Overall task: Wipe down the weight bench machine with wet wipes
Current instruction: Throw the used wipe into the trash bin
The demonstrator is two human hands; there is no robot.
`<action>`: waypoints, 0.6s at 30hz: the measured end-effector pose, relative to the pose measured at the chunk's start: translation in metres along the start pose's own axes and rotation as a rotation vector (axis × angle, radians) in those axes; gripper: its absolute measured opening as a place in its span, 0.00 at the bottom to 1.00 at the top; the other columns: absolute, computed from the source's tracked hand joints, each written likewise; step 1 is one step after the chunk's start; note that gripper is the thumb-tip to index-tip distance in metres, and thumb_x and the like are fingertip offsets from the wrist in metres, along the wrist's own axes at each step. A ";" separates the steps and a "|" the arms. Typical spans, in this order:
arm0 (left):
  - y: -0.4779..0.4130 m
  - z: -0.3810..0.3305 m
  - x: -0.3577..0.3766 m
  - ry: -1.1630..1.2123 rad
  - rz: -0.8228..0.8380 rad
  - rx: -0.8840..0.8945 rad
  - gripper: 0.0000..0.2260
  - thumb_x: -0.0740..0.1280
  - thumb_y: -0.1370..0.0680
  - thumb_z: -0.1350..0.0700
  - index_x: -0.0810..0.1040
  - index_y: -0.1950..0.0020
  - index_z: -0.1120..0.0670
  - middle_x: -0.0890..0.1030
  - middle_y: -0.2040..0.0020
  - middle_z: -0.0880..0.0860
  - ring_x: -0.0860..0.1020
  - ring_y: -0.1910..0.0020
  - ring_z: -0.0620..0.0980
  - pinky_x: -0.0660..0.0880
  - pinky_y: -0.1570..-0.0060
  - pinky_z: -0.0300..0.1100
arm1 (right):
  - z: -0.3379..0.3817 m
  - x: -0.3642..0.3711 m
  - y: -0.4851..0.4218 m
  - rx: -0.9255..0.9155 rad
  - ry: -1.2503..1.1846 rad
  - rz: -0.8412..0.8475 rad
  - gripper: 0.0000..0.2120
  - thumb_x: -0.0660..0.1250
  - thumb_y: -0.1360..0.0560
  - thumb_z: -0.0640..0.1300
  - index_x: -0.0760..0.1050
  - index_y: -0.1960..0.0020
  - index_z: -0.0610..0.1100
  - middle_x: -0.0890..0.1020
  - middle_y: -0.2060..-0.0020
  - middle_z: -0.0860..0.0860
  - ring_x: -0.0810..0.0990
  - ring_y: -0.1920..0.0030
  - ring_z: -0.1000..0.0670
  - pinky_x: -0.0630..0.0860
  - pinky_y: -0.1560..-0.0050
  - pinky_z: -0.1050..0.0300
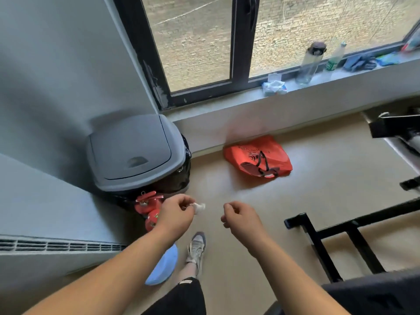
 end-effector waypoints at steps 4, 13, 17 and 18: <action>-0.099 0.012 -0.015 -0.028 -0.024 -0.066 0.09 0.80 0.29 0.53 0.81 0.57 0.49 0.84 0.61 0.48 0.80 0.62 0.48 0.78 0.57 0.45 | 0.046 0.038 -0.079 -0.025 0.041 0.066 0.18 0.62 0.19 0.49 0.74 0.30 0.46 0.85 0.56 0.44 0.85 0.53 0.44 0.80 0.42 0.45; -0.303 0.056 -0.062 -0.191 -0.117 -0.220 0.08 0.69 0.23 0.63 0.87 0.50 0.54 0.85 0.52 0.50 0.81 0.50 0.52 0.74 0.49 0.40 | 0.142 0.121 -0.251 0.050 0.119 0.163 0.22 0.62 0.18 0.50 0.70 0.26 0.46 0.84 0.59 0.48 0.84 0.53 0.45 0.80 0.42 0.46; -0.354 0.096 -0.074 -0.237 -0.050 -0.261 0.15 0.67 0.22 0.65 0.81 0.36 0.61 0.77 0.40 0.57 0.80 0.41 0.57 0.72 0.38 0.41 | 0.165 0.154 -0.296 0.079 0.159 0.240 0.19 0.62 0.17 0.50 0.71 0.28 0.48 0.84 0.55 0.48 0.84 0.51 0.47 0.79 0.41 0.47; -0.364 0.105 -0.076 -0.260 -0.025 -0.274 0.16 0.67 0.22 0.66 0.79 0.34 0.63 0.76 0.39 0.58 0.78 0.40 0.58 0.69 0.37 0.38 | 0.167 0.161 -0.305 0.088 0.175 0.259 0.19 0.62 0.17 0.50 0.71 0.28 0.48 0.84 0.54 0.49 0.84 0.51 0.47 0.79 0.41 0.46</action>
Point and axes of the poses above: each hand's wrist, its own y-axis away from the middle knuckle, its own x-axis out of the palm, z = x × y, the point moved 2 cm from there along -y, towards the middle knuckle
